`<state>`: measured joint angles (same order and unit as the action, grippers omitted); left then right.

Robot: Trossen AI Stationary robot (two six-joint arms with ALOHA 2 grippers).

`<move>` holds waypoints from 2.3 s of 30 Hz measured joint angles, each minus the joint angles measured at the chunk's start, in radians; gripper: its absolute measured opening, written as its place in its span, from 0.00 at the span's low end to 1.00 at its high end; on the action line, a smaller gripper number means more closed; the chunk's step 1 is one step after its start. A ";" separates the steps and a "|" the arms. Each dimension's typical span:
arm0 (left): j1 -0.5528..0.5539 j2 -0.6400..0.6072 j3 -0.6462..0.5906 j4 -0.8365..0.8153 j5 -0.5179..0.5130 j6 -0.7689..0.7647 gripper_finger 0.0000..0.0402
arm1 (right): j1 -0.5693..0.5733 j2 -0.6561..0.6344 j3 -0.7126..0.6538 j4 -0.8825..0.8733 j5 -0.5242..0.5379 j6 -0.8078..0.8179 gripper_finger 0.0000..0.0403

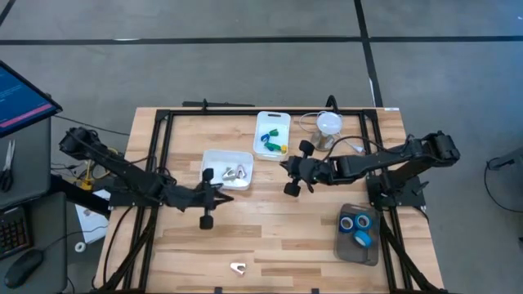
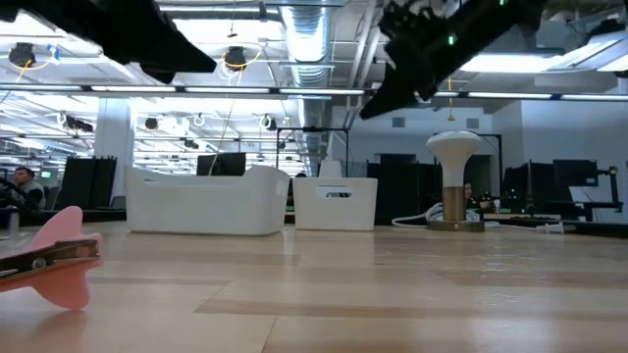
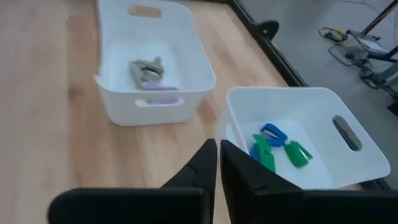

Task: Pick and place Stapler, Stapler remover, tape
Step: Put the pink staple remover into the bottom white bin

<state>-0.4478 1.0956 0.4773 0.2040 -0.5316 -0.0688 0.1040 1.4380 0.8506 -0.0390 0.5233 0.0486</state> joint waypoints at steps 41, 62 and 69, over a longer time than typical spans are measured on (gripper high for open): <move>-0.119 0.338 0.374 -0.465 0.385 -0.432 0.11 | -0.222 0.000 -0.172 0.111 -0.086 0.075 0.00; -0.219 0.595 0.597 -0.414 0.374 -0.457 0.04 | -0.222 0.000 -0.171 0.131 -0.104 0.073 0.00; -0.253 0.639 0.670 -0.497 0.299 -0.429 0.01 | -0.208 0.000 -0.171 0.132 -0.108 0.073 0.00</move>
<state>-0.7009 1.7341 1.1473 -0.2931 -0.2322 -0.4978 -0.1039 1.4376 0.6792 0.0932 0.4156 0.1219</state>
